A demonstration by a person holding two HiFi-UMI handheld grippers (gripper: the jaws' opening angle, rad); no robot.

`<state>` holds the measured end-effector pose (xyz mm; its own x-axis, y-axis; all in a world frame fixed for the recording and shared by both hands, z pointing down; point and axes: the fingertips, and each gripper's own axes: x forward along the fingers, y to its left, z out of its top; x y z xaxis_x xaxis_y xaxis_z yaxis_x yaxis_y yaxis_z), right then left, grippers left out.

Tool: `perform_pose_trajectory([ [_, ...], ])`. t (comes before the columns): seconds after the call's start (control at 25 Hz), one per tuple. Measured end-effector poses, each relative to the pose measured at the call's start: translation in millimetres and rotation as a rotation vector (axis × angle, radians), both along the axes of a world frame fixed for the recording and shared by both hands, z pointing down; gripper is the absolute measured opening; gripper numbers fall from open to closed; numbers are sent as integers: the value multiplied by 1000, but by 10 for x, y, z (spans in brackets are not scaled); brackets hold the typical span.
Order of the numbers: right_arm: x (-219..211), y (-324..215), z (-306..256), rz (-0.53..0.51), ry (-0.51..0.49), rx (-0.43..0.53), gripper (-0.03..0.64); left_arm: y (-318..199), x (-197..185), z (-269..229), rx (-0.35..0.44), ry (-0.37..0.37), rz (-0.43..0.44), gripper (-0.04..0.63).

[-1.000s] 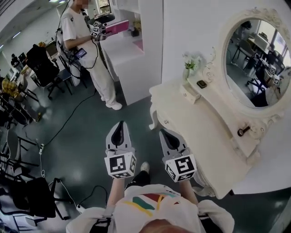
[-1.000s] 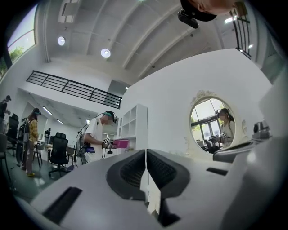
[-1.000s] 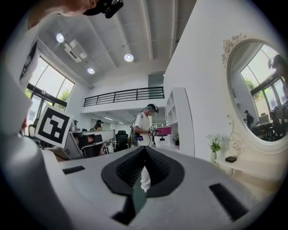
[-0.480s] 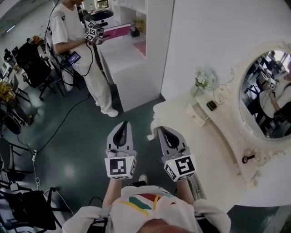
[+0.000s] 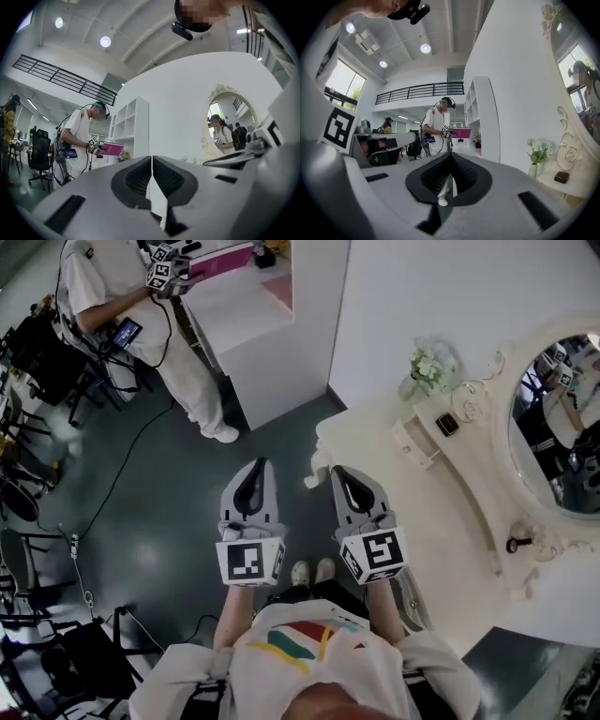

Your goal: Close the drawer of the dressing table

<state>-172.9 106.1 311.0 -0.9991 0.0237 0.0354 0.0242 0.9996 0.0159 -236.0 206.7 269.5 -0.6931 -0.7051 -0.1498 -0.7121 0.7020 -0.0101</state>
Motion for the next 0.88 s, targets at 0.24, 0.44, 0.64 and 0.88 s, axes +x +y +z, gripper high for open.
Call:
perform_pose_trajectory([
  [0.24, 25, -48, -88, -10, -28, 7, 0, -114, 29, -28, 18, 7, -10, 9],
  [0.44, 46, -119, -123, -3, -32, -11, 0, -180, 45, -119, 20, -18, -13, 9],
  [0.64, 34, -221, -138, 31, -30, -38, 0, -308, 68, -162, 22, -30, 11, 9],
  [0.88, 19, -347, -138, 67, -25, -22, 0, -551, 61, -186, 15, -38, 78, 9],
])
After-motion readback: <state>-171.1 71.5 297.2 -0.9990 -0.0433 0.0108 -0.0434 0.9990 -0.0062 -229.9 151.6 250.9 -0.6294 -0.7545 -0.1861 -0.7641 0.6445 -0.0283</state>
